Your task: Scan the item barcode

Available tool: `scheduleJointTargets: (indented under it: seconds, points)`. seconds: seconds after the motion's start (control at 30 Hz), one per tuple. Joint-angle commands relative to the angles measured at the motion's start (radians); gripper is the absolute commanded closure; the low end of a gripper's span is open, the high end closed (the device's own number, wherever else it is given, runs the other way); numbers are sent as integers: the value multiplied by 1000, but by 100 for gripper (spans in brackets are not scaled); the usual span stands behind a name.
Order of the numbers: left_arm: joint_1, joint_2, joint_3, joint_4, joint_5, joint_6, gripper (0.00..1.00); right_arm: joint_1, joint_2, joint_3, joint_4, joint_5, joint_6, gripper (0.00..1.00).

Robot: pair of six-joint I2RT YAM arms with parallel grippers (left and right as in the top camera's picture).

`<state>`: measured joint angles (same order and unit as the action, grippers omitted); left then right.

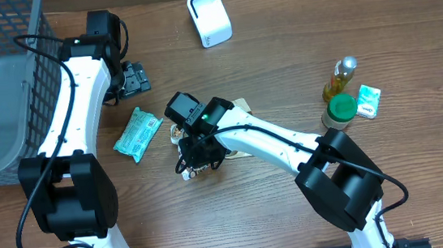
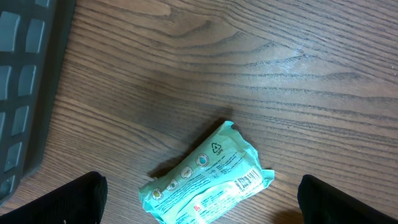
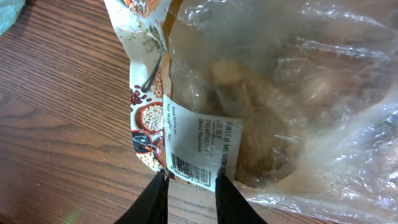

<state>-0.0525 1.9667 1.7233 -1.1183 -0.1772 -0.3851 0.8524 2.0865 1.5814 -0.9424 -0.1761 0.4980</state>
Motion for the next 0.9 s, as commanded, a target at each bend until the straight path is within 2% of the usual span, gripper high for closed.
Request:
scheduleJointTargets:
  seconds: [0.0, 0.87]
  points:
    - [-2, 8, 19, 0, -13, 15, 0, 5, -3, -5, 7, 2, 2, 77]
    - [-2, 8, 19, 0, -13, 15, 0, 5, -3, -5, 46, 97, 2, 77]
